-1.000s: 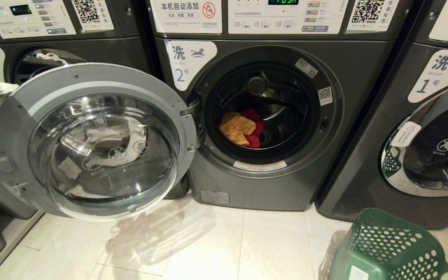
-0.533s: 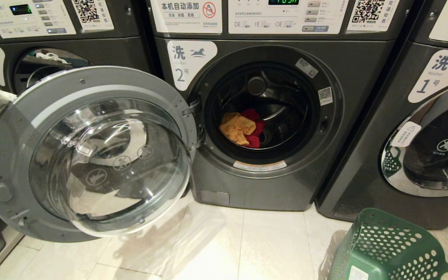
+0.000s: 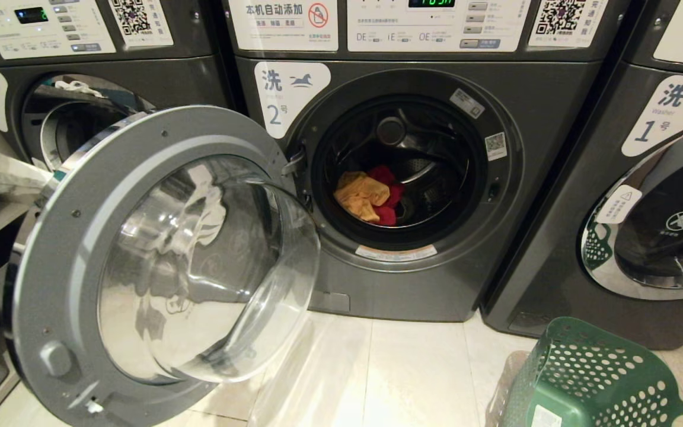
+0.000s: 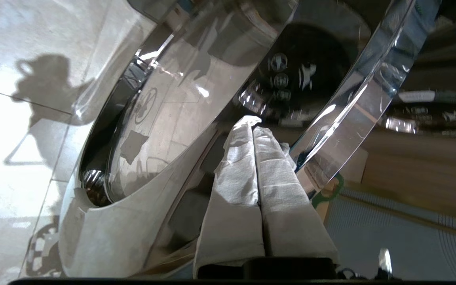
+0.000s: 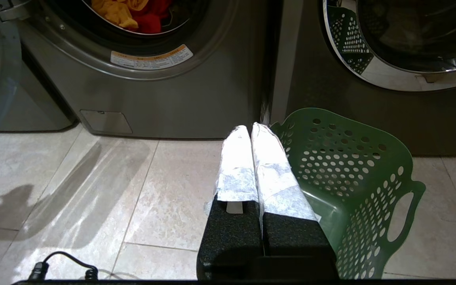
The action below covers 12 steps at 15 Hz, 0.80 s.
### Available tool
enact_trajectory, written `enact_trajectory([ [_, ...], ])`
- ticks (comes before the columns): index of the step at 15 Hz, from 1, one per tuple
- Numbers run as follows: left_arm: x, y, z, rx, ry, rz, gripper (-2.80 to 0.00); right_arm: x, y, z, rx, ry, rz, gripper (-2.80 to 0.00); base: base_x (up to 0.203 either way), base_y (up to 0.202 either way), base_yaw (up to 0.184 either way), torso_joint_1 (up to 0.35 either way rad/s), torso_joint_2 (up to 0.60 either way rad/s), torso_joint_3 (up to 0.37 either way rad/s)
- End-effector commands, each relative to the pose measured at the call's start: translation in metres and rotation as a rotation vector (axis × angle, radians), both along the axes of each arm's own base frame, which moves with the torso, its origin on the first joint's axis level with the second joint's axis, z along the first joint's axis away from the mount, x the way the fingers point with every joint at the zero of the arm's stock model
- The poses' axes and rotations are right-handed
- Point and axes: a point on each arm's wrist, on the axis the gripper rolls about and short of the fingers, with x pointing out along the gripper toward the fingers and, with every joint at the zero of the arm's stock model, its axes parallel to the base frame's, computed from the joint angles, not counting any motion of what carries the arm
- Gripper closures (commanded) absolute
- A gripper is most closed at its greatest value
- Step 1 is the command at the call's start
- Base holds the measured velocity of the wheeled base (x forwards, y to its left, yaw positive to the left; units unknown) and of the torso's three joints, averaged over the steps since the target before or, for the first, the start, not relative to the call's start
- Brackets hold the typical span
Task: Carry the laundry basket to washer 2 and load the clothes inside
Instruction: Close the washing machine door with the left hand
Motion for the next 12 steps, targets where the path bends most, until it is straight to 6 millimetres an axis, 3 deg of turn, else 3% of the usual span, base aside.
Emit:
enact_trajectory([
  [1, -0.016, -0.026, -0.001, -0.006, 0.007, -0.095, 0.0, 0.0, 0.0, 0.0, 0.001, 0.003, 0.0, 0.0, 0.0, 0.0, 0.0, 0.0, 0.0, 0.0],
  [8, 0.0, -0.099, -0.015, -0.047, 0.041, -0.379, 0.0, 0.0, 0.0, 0.0, 0.001, 0.002, 0.0, 0.0, 0.0, 0.0, 0.0, 0.0, 0.0, 0.0],
  [10, 0.017, -0.129, -0.019, -0.042, 0.001, -0.439, 0.0, 0.0, 0.0, 0.0, 0.001, 0.001, 0.0, 0.0, 0.0, 0.0, 0.0, 0.0, 0.0, 0.0],
  [12, 0.037, -0.172, -0.032, -0.002, -0.024, -0.47, 0.0, 0.0, 0.0, 0.0, -0.001, 0.001, -0.001, 0.0, 0.0, 0.0, 0.0, 0.0, 0.0, 0.0],
])
